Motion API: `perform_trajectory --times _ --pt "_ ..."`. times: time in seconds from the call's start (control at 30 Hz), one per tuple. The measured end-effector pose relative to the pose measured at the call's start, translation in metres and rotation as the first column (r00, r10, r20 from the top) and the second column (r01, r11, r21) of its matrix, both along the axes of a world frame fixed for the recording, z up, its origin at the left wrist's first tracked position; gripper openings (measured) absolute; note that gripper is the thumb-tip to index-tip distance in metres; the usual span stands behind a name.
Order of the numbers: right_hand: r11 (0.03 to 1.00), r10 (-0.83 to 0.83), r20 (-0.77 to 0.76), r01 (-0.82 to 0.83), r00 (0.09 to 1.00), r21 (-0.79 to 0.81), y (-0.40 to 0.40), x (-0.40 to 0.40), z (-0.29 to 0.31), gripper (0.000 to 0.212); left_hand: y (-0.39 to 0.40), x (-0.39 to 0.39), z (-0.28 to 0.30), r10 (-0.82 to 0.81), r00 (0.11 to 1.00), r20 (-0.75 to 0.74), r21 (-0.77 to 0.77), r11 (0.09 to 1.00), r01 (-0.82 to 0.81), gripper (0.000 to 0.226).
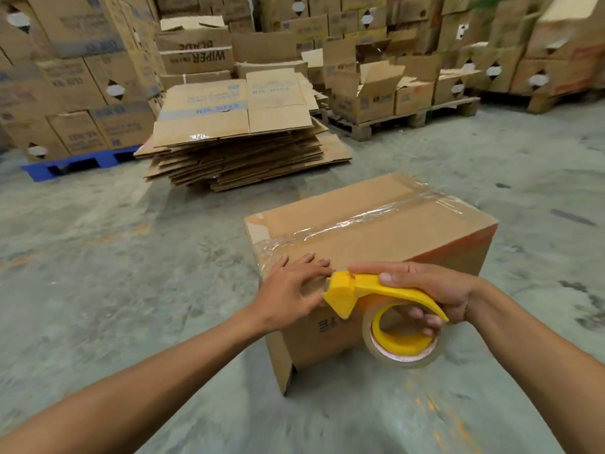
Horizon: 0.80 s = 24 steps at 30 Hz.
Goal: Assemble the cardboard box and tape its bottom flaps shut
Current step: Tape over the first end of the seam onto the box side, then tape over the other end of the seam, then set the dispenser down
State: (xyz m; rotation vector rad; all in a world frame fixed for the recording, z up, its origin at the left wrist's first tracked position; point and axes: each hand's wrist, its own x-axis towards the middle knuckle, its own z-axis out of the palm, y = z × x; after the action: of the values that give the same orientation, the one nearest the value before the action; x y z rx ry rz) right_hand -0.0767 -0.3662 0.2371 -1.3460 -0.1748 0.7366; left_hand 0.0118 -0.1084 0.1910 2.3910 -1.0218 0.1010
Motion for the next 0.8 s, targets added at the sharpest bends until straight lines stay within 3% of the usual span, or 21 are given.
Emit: perform_trajectory --times 0.2,0.33,0.37,0.43,0.5,0.53,0.67,0.8 --pt "0.949 -0.177 0.041 0.160 0.983 0.271 -0.038 -0.006 0.008 0.063 -0.062 -0.006 0.008 -0.018 0.995 -0.096 -0.189 0.982 -0.001 0.027" --pt "0.911 -0.171 0.038 0.143 0.985 0.387 -0.060 -0.010 0.008 0.056 -0.077 -0.021 0.042 -0.029 0.926 -0.377 -0.438 0.886 -0.151 0.032" --pt "0.910 -0.170 0.044 0.139 0.985 0.390 -0.065 -0.010 0.008 0.055 -0.079 -0.026 0.053 -0.067 0.852 -0.518 -0.473 0.853 -0.220 0.039" --pt "0.914 -0.161 0.055 0.128 0.985 0.385 -0.073 -0.011 0.009 0.053 -0.082 -0.033 0.075 -0.186 0.546 -0.817 -0.432 0.825 -0.365 0.053" --pt "0.913 -0.149 0.066 0.112 0.987 0.393 -0.078 -0.011 0.009 0.051 -0.083 -0.039 0.091 -0.275 0.242 -0.930 -0.356 0.835 -0.420 0.058" --pt "0.914 -0.154 0.066 0.117 0.986 0.389 -0.079 -0.011 0.009 0.052 -0.083 -0.041 0.097 -0.305 0.150 -0.940 -0.340 0.834 -0.435 0.054" --pt "0.921 -0.186 0.061 0.152 0.981 0.358 -0.082 -0.012 0.010 0.055 -0.083 -0.038 0.104 -0.361 0.004 -0.933 -0.315 0.810 -0.494 0.020" --pt "0.923 -0.147 0.062 0.115 0.987 0.366 -0.085 -0.012 0.009 0.051 -0.083 -0.033 0.101 -0.346 -0.065 -0.936 -0.268 0.821 -0.504 0.013"
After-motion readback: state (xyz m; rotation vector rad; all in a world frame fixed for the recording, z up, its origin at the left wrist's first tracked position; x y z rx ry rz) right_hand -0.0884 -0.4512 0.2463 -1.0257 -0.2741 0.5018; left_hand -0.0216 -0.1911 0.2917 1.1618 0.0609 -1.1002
